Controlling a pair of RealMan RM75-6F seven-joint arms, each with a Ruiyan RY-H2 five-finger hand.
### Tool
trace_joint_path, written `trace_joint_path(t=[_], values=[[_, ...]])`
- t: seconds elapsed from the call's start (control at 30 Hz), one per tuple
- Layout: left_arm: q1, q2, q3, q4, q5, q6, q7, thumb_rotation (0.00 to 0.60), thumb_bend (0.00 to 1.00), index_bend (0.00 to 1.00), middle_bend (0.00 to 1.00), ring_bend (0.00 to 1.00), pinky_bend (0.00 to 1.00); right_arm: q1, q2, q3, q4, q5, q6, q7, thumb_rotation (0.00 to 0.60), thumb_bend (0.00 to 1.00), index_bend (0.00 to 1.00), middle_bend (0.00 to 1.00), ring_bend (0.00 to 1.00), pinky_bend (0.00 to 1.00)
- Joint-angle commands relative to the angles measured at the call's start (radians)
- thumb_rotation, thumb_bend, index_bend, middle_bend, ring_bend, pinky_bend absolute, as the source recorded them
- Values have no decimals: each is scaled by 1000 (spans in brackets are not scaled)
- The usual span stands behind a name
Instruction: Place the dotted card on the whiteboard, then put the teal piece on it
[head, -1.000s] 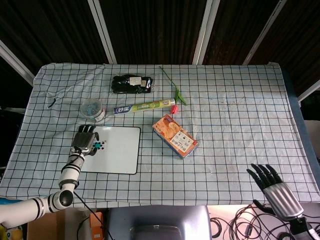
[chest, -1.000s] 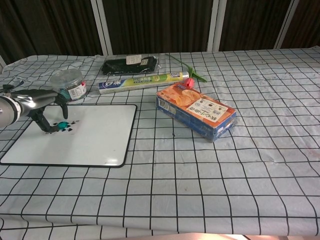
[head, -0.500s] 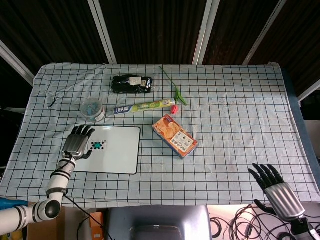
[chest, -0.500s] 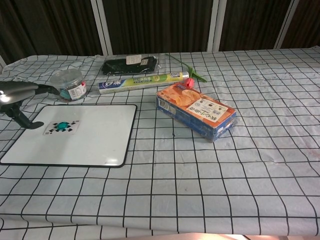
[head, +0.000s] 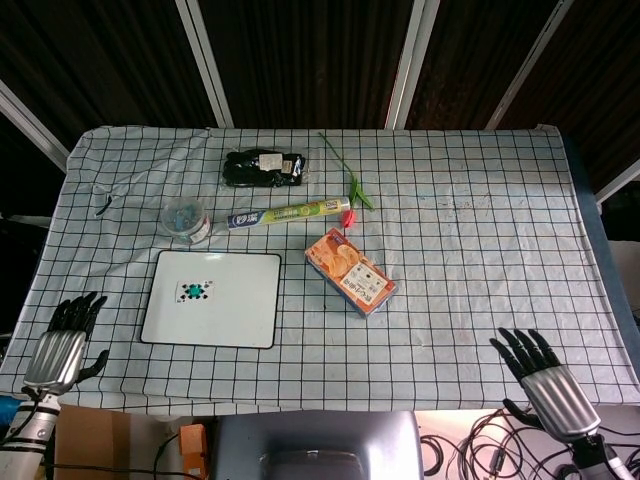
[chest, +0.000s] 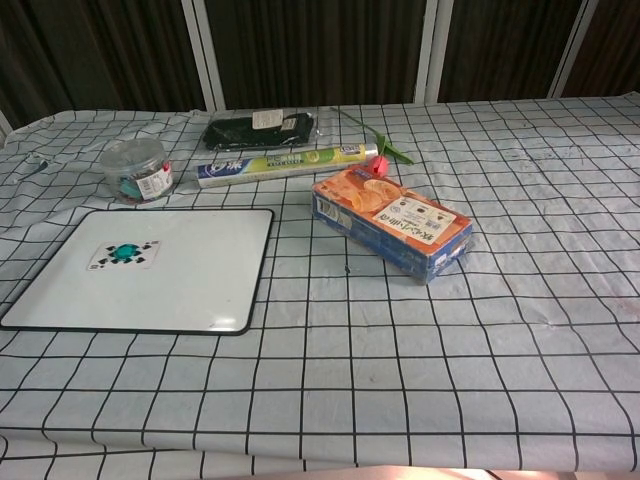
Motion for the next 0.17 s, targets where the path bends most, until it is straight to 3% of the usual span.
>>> trace_joint_path(t=[0.03, 0.17], values=[[21, -4, 1, 21, 33, -8, -16, 600, 345, 0, 0, 0, 0, 3, -4, 0, -4, 0, -7, -11, 600, 171, 0, 0, 0, 0], [21, -5, -12, 23, 26, -43, -9, 600, 346, 0, 0, 0, 0, 4, -5, 1, -5, 6, -13, -15, 600, 170, 0, 0, 0, 0]])
